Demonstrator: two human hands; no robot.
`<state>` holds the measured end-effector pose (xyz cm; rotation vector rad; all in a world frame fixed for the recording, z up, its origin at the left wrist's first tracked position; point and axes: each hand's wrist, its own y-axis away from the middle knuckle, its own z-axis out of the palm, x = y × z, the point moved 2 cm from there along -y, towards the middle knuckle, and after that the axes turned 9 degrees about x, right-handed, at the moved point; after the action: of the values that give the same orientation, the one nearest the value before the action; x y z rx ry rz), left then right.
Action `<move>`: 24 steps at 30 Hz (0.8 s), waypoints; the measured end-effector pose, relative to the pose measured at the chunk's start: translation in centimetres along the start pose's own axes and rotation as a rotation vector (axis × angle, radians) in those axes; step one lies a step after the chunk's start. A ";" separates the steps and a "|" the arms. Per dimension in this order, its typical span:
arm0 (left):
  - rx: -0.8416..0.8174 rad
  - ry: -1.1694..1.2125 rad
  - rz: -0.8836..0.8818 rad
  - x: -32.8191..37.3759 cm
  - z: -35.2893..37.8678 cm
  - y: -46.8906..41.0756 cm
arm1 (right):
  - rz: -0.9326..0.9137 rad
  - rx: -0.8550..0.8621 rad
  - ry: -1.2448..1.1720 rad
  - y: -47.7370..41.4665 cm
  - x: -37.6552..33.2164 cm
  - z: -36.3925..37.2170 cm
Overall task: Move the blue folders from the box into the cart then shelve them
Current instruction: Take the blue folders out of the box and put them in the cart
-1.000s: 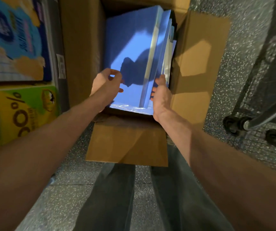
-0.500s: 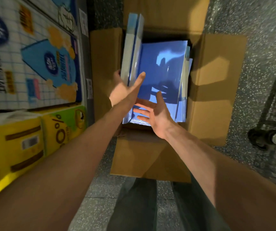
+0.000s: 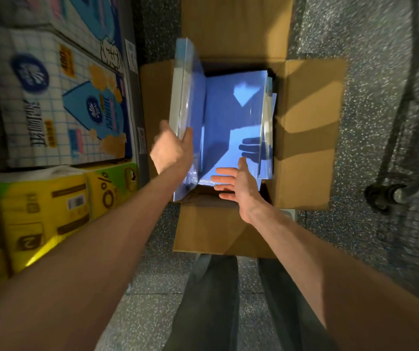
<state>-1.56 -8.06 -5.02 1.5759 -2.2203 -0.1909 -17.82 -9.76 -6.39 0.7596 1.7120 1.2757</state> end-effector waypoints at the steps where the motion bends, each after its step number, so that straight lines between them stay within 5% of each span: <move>1: -0.008 -0.007 0.002 0.2 -1.0 0.9 | -0.014 0.002 0.040 0.9 -0.1 -0.7; 14: -0.125 0.328 0.071 10.9 -21.3 15.0 | -0.266 0.156 0.386 19.2 -10.0 -15.0; 20: -0.243 0.756 -0.076 13.5 -30.4 22.3 | -0.325 0.079 0.062 27.8 -12.7 -20.0; 24: -0.300 0.913 -0.092 14.6 -36.3 26.3 | -0.403 0.055 0.163 31.7 -13.6 -22.9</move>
<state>-13.90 -7.90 40.49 1.2391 -1.3410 0.1470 -32.52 -22.04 30.31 0.3209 1.9188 1.0344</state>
